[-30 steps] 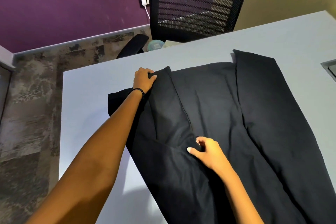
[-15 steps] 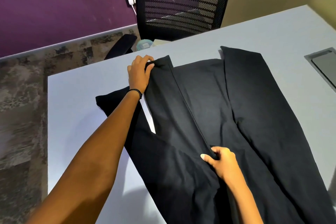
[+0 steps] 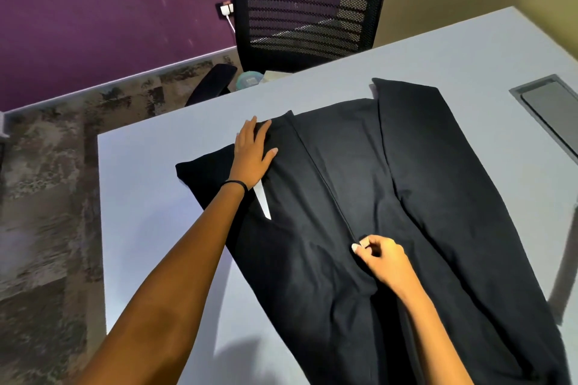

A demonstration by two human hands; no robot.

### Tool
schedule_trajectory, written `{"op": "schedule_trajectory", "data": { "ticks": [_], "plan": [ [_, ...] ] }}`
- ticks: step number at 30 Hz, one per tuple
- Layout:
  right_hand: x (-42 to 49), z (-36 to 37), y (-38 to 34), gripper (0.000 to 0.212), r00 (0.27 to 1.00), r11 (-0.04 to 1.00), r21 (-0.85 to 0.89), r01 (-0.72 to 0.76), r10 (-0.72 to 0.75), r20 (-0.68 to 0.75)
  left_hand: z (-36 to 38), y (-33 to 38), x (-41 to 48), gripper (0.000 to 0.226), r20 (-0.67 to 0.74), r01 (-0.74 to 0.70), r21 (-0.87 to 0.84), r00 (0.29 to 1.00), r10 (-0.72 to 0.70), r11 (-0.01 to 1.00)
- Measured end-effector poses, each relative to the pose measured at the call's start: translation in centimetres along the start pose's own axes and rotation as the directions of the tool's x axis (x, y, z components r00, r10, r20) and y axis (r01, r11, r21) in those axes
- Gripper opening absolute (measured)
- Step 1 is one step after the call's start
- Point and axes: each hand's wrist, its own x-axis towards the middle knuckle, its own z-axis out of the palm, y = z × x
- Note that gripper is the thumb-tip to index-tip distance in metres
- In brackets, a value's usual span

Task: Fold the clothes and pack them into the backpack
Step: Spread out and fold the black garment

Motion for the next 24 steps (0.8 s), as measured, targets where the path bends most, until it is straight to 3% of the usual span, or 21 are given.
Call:
{"op": "schedule_trajectory", "data": {
  "ticks": [2,8,24],
  "plan": [
    [-0.1,-0.2,0.3,0.019,1.000,0.998,0.056,0.028,-0.028,-0.001,0.1,0.8,-1.6,0.058,0.009,-0.044,0.057,0.999,0.043,0.997],
    [-0.8,-0.7,1.9,0.018,0.995,0.988,0.122,0.097,-0.093,-0.037,0.5,3.2,-6.1,0.056,0.172,-0.142,-0.014,0.975,0.142,0.990],
    [-11.2,0.0,9.6,0.014,0.972,0.966,0.144,0.216,-0.199,-0.127,1.4,9.4,-19.4,0.051,0.420,-0.099,0.008,0.904,0.086,0.995]
  ]
}}
